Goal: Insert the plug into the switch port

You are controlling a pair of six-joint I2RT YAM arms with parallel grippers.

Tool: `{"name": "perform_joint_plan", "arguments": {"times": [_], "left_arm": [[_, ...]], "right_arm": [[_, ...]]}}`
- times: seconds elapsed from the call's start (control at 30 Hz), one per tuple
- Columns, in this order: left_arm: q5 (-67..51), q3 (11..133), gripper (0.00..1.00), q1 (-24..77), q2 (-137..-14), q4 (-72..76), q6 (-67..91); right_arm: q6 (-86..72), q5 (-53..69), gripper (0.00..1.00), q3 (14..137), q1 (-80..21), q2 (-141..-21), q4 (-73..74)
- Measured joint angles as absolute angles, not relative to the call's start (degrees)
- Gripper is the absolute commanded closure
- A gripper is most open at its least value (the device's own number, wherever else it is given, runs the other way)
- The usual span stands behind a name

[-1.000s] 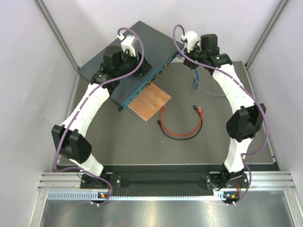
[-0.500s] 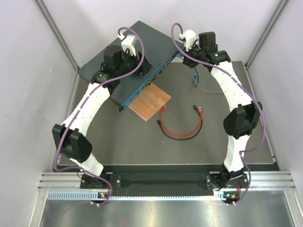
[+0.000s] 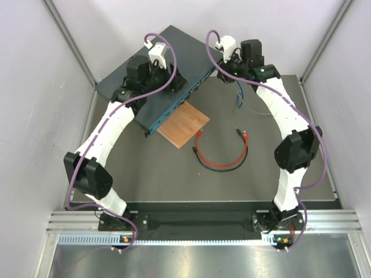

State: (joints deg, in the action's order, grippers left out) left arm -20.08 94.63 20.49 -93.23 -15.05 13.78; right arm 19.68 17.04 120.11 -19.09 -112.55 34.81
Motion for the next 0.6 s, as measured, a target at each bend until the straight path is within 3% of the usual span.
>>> {"name": "perform_joint_plan", "arguments": {"times": [0.23,0.3,0.33,0.43,0.5,0.6], "left_arm": [[-20.6,94.6,0.32,20.2,-93.1,-15.3,13.2],[-21.1,94.6,0.30,20.0,-92.8,-15.8,12.3],[-21.6,94.6,0.29,19.9,-92.6,-16.3,11.7],[-24.4,94.6,0.24,19.7,-91.8,-18.2,9.0],[-26.1,94.6,0.24,20.3,-91.0,-20.5,5.0],[-26.0,94.6,0.25,24.1,-90.2,-23.9,-2.9]], "right_arm": [[21.4,18.1,0.47,109.4,-18.8,-103.2,31.4],[21.6,18.7,0.38,107.2,-18.5,-100.2,31.4],[21.9,19.4,0.24,105.9,-18.1,-98.3,31.8],[22.0,22.3,0.13,101.6,-16.2,-92.5,33.1],[21.5,24.7,0.12,98.2,-14.1,-88.6,34.3],[19.7,29.1,0.22,91.4,-8.8,-82.2,35.9]]}}
